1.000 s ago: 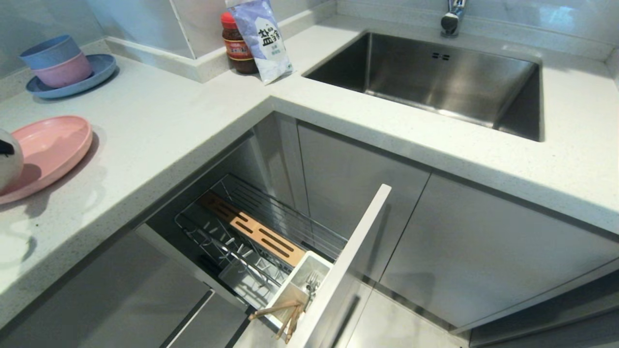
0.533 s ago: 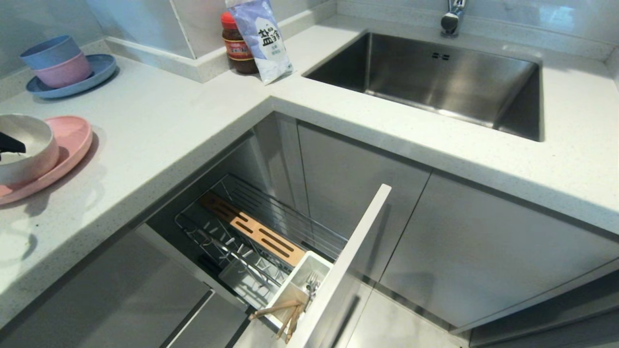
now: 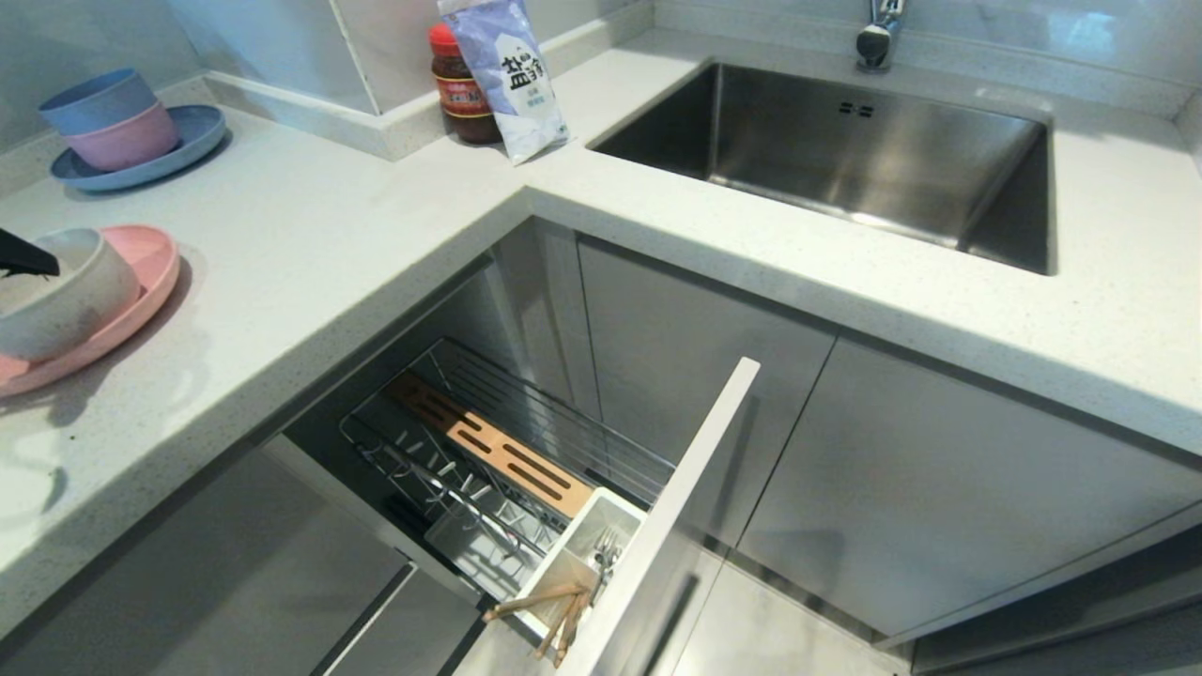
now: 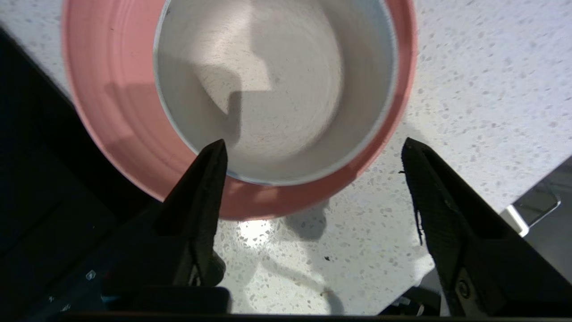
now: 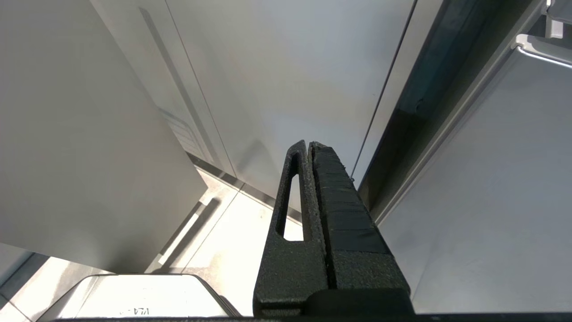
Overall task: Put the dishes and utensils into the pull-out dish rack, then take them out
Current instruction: Take the chopsticks out of the cupboard
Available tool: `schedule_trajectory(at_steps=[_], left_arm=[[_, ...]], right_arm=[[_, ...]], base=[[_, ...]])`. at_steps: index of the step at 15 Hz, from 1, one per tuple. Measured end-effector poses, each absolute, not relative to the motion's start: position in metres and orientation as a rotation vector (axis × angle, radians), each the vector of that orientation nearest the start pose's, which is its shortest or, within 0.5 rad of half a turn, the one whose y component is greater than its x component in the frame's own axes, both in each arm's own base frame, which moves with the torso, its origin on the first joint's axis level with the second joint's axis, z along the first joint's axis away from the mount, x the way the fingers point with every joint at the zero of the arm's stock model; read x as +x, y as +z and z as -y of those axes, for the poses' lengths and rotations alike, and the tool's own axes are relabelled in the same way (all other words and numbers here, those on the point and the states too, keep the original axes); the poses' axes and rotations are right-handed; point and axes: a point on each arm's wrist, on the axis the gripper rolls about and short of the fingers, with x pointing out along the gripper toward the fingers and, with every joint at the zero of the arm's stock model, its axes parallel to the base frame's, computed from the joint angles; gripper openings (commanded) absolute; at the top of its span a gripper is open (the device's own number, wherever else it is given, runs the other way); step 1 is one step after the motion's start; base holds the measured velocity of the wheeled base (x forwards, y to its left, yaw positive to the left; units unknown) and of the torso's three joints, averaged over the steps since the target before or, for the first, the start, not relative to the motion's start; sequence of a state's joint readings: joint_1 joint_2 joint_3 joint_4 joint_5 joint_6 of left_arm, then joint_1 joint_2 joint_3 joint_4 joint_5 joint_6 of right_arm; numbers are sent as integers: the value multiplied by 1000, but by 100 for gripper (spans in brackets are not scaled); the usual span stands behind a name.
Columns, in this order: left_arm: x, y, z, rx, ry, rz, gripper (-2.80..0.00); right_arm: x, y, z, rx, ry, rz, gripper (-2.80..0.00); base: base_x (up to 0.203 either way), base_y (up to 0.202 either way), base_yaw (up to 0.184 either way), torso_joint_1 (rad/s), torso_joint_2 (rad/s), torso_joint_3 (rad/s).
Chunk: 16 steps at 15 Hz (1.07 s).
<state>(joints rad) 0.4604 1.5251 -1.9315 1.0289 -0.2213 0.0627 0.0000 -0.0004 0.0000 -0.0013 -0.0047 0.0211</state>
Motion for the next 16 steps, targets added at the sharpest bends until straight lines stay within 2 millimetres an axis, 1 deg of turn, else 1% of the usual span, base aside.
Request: schedule_trajectory(at_steps=[2,5,6,9,11,13,16], left_arm=[[171,386,-79,-169,224,-545,0],[156,404,-69,-261,243,-391,0],[152,411,-65,-300,242,-325,-280],[140,423,-55,-384,220,-139,-280],[132,430,-47,-438,210,-64,-280],[125,431,-34,-486,168,-44,-280],[115,430,-9,-548,7,-56,-280]], right_arm=[[-23,76,0,21,-5,2,-280],[-23,76,0,21,-4,2,-280],[-23,76,0,21,-5,2,-280],[-23,76,0,21,-4,2,-280],[-23,76,0,21,-5,2,-280],[-23,76,0,21,-5,2,-280],[-23,76,0,21,-5,2,-280]], base=[[0,0,0,0,0,0],[0,0,0,0,0,0],[0,0,0,0,0,0],[0,0,0,0,0,0],[0,0,0,0,0,0],[0,0,0,0,0,0],[0,0,0,0,0,0]])
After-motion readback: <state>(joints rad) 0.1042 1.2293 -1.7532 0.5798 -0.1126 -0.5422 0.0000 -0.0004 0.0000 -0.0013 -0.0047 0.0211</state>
